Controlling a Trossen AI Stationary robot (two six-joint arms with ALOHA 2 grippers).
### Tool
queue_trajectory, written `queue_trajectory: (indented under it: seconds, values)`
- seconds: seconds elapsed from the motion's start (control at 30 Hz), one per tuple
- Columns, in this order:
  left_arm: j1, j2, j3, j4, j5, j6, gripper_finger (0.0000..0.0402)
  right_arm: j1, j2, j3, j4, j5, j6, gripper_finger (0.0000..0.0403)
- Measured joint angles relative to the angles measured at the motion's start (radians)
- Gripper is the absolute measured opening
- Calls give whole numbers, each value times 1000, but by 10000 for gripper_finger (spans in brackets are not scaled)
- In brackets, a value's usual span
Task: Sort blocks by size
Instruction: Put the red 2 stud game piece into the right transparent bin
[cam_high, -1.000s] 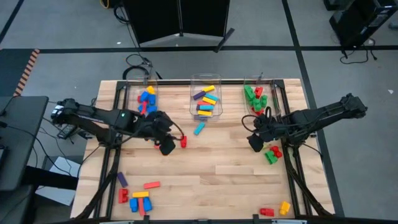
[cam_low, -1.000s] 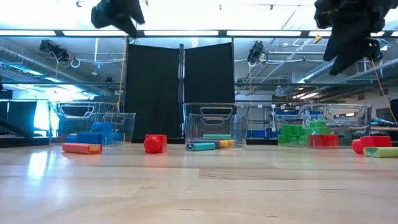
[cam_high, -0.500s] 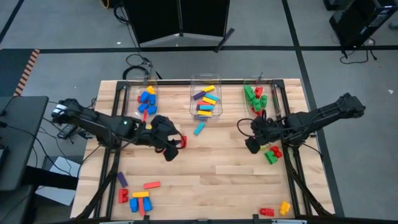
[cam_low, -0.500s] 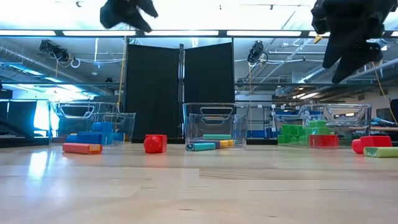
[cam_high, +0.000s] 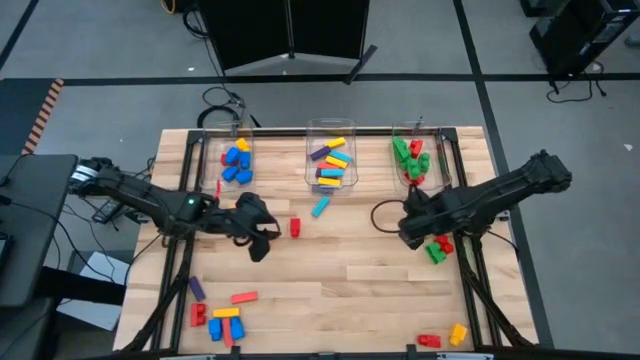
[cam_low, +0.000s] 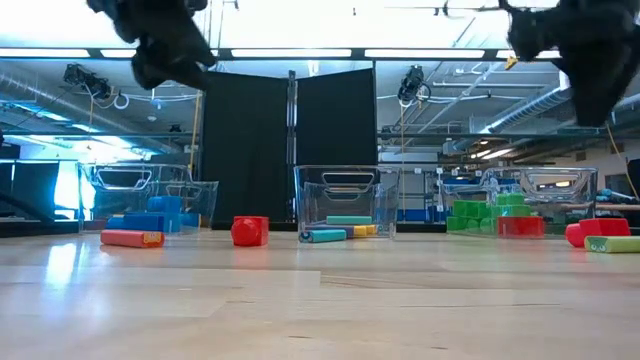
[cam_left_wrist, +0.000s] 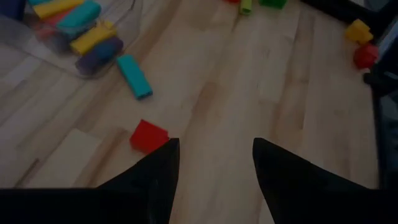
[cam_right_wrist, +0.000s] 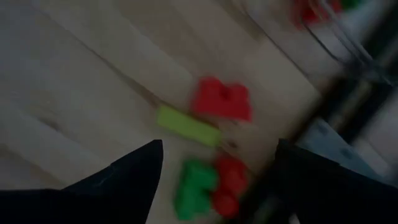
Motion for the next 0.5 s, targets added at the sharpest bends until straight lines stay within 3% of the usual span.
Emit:
queue_trajectory:
  seconds: [0.2,0.5]
  values:
    - [-5,-90,-41,-10,28,1,212,14,56,-23,-50,-22,64,322]
    - [-4,-99,-41,-7,31,29,212,37,61,-23,-48,-16,96,318]
